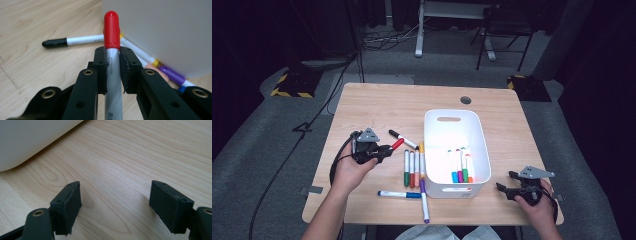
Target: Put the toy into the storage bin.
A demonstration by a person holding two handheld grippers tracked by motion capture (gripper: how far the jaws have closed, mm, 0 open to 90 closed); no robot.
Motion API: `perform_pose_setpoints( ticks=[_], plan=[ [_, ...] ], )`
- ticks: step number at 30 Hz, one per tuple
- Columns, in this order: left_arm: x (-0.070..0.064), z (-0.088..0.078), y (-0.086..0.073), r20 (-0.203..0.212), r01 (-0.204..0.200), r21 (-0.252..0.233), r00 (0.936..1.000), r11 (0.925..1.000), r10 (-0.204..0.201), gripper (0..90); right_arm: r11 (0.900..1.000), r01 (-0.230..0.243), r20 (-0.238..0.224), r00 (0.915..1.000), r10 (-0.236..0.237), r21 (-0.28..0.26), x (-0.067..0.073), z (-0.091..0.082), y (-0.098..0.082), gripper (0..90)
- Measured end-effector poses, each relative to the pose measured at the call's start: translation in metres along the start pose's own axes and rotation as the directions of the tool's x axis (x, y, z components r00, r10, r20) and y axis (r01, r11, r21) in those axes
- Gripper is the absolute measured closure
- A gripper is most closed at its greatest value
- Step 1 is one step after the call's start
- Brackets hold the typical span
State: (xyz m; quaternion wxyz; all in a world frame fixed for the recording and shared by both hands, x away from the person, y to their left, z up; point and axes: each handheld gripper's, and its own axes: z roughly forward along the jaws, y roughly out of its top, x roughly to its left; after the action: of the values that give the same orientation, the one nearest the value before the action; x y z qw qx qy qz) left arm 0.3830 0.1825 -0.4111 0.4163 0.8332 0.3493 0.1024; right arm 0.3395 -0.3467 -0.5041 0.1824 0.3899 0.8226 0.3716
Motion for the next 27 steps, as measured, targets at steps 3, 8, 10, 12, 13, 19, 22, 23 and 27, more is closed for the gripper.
perform_pose_setpoints(
  ticks=[3,8,10,12,13,19,22,23,27],
  plan=[
    [-0.002,-0.005,0.007,0.010,-0.026,0.000,0.9996,0.9997,0.026,76.5,1.000,0.000,0.000,1.0000,0.000,0.000,0.000,0.000,0.000,25.7],
    [-0.005,-0.011,0.017,0.053,-0.017,-0.021,0.9984,0.9996,0.018,76.5,1.000,0.000,0.000,1.0000,0.000,0.000,0.000,0.000,0.000,25.7],
    [-0.006,-0.014,0.022,0.062,-0.030,-0.039,0.9976,0.9988,0.032,76.5,1.000,0.000,0.000,1.0000,0.000,0.000,0.000,0.000,0.000,25.7],
    [-0.007,-0.015,0.024,0.076,-0.025,-0.040,0.9967,0.9989,0.028,76.5,1.000,0.001,0.000,1.0000,-0.001,0.000,0.000,0.000,0.000,25.7],
    [-0.009,-0.016,0.026,0.076,-0.028,-0.053,0.9966,0.9982,0.032,76.5,1.000,0.000,0.000,1.0000,0.000,0.000,0.000,0.000,0.000,25.7],
    [-0.019,-0.015,0.040,0.117,-0.045,-0.079,0.9916,0.9959,0.054,76.4,1.000,0.001,0.000,1.0000,-0.001,0.000,0.000,0.000,0.000,25.7],
    [-0.024,-0.013,0.049,0.123,-0.070,-0.090,0.9891,0.9935,0.081,76.5,1.000,0.001,0.001,1.0000,-0.001,0.000,0.000,0.000,0.000,25.7],
    [-0.027,-0.012,0.052,0.125,-0.077,-0.094,0.9881,0.9925,0.089,76.5,1.000,0.000,0.000,1.0000,0.000,0.000,0.000,0.000,0.000,25.7],
    [-0.037,-0.007,0.064,0.161,-0.103,-0.106,0.9798,0.9890,0.119,76.5,1.000,0.000,0.001,1.0000,0.000,0.000,0.000,0.000,0.000,25.7]
  ],
)
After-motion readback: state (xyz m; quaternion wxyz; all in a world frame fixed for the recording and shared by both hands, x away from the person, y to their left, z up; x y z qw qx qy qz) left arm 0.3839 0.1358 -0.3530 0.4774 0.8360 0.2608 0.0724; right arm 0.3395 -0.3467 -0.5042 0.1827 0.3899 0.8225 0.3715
